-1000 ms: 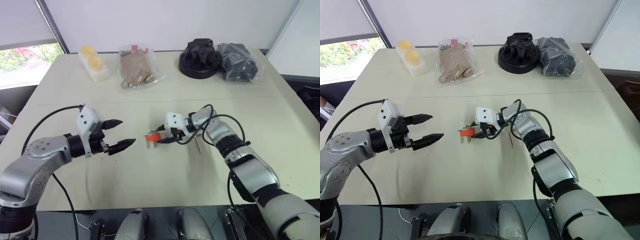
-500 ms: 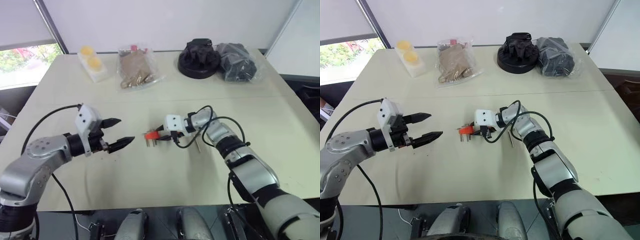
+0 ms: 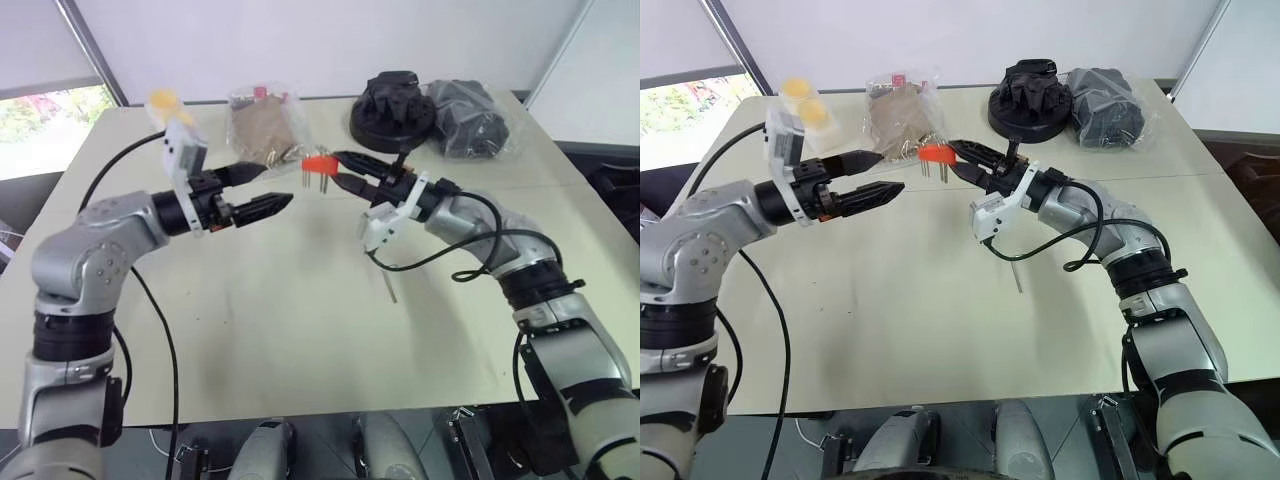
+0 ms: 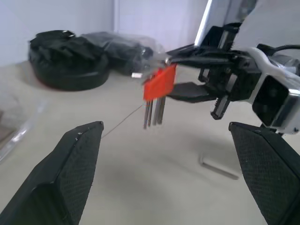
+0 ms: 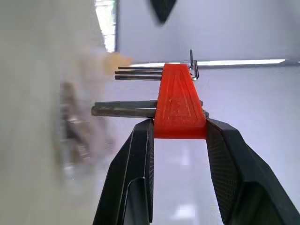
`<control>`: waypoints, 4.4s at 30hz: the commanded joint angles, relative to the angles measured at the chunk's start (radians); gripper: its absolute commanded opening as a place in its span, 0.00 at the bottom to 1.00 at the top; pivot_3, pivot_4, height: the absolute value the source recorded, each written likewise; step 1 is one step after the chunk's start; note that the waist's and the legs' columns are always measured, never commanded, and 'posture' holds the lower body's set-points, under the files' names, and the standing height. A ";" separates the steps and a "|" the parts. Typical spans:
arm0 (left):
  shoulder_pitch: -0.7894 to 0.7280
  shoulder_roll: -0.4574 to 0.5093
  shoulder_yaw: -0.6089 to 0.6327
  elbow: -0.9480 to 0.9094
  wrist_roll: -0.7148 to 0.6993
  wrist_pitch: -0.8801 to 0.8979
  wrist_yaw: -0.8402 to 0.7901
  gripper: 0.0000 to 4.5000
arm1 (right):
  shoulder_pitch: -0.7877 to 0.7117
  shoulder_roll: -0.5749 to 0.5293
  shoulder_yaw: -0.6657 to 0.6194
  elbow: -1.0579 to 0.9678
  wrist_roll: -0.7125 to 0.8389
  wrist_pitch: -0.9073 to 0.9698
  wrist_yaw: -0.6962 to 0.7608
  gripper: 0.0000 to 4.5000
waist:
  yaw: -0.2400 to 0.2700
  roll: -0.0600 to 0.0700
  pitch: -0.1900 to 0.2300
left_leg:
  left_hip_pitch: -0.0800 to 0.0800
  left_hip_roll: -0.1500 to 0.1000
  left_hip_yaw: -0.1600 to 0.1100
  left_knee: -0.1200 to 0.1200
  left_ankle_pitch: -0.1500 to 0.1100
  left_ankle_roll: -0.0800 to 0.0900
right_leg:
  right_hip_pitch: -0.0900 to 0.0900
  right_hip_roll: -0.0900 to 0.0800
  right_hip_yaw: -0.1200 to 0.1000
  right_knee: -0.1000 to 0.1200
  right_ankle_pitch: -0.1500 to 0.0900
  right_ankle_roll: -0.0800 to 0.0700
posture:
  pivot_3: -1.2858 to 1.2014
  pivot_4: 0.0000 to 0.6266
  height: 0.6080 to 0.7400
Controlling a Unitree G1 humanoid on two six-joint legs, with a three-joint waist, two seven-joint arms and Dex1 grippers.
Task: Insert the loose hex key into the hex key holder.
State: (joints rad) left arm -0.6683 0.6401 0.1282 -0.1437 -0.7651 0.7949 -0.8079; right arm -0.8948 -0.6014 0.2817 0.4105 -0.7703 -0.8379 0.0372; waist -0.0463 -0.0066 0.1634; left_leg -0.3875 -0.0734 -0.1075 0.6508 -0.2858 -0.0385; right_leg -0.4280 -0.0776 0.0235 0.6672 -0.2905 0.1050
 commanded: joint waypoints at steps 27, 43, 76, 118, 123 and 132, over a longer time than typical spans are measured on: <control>-0.081 -0.067 -0.070 0.019 0.035 -0.027 -0.083 0.88 | 0.060 0.007 0.001 -0.180 0.052 -0.020 0.029 0.23 | 0.001 0.000 0.000 | 0.000 0.000 0.000 0.002 0.000 0.000 | 0.001 0.001 0.000 0.000 0.000 0.000 | 0.52 0.24 1.00; -0.072 -0.101 -0.081 0.018 0.061 -0.041 -0.083 0.01 | 0.105 0.002 0.002 -0.222 0.089 -0.006 0.101 0.23 | 0.001 0.000 0.000 | 0.000 0.000 0.000 0.002 0.000 0.000 | 0.001 0.001 0.000 0.000 0.000 0.000 | 0.52 0.24 1.00; 0.109 -0.209 -0.144 -0.056 0.226 -0.282 0.018 0.00 | 0.334 -0.069 -0.279 -0.951 1.101 2.372 0.684 0.98 | 0.038 0.000 0.000 | -0.005 -0.001 -0.003 0.012 -0.003 0.004 | 0.003 -0.004 0.000 0.000 0.000 0.000 | 0.52 0.24 1.00; 0.094 -0.208 -0.143 -0.021 0.273 -0.306 -0.001 0.00 | 0.370 0.082 -0.150 -0.788 1.104 2.285 0.360 0.29 | 0.029 -0.002 -0.002 | -0.005 -0.001 -0.002 0.013 -0.003 0.005 | 0.003 -0.003 -0.001 0.000 0.000 0.000 | 0.52 0.24 1.00; 0.093 -0.204 -0.143 -0.022 0.271 -0.306 0.005 0.00 | 0.377 0.042 -0.089 -0.810 1.095 2.217 0.376 0.01 | 0.028 -0.002 -0.002 | -0.005 -0.001 -0.002 0.013 -0.003 0.005 | 0.003 -0.003 -0.001 0.000 0.000 0.000 | 0.52 0.24 1.00; 0.085 -0.210 -0.148 -0.012 0.263 -0.298 0.003 0.00 | 0.383 0.118 -0.178 -0.789 1.014 1.653 0.330 0.01 | 0.030 -0.002 -0.002 | -0.005 -0.001 -0.002 0.012 -0.003 0.005 | 0.003 -0.003 -0.001 0.000 0.000 0.001 | 0.52 0.24 1.00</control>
State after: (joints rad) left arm -0.5646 0.4294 -0.0336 -0.1229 -0.4888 0.4970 -0.8032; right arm -0.4796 -0.4948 0.1747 -0.3811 0.2749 0.9416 0.4022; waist -0.0165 -0.0082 0.1619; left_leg -0.3925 -0.0746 -0.1095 0.6632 -0.2886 -0.0336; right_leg -0.4252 -0.0803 0.0226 0.6673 -0.2900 0.1056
